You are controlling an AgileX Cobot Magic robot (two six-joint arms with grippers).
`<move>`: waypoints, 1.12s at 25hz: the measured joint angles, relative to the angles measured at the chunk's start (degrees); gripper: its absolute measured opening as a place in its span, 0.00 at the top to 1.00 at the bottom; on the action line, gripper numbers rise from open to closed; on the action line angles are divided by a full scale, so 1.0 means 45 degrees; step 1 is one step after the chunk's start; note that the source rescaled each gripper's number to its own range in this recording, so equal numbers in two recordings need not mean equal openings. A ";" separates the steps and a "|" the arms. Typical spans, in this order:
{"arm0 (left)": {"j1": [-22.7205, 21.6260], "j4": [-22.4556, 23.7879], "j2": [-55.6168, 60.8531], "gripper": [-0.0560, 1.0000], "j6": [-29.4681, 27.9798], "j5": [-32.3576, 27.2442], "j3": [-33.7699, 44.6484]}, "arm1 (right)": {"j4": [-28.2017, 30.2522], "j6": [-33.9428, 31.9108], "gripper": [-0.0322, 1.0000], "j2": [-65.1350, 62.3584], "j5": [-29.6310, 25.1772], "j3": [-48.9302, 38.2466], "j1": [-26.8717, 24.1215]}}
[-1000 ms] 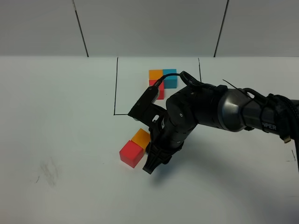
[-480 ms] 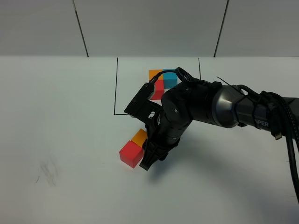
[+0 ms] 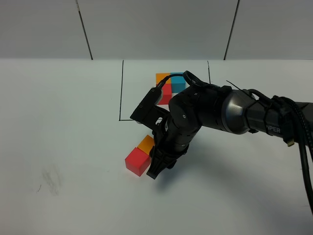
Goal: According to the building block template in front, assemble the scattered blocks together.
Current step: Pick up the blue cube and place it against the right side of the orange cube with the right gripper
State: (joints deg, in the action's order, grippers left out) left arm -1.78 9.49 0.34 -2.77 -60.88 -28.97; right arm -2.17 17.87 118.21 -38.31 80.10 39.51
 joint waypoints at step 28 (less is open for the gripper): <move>0.0000 0.0000 0.0000 0.94 0.0000 0.0000 0.0000 | -0.0012 0.0000 0.47 0.0253 -0.0088 0.0000 -0.0082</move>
State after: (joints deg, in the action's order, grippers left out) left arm -1.78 9.49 0.34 -2.77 -60.88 -28.97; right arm -2.23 17.87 119.35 -38.71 80.10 39.14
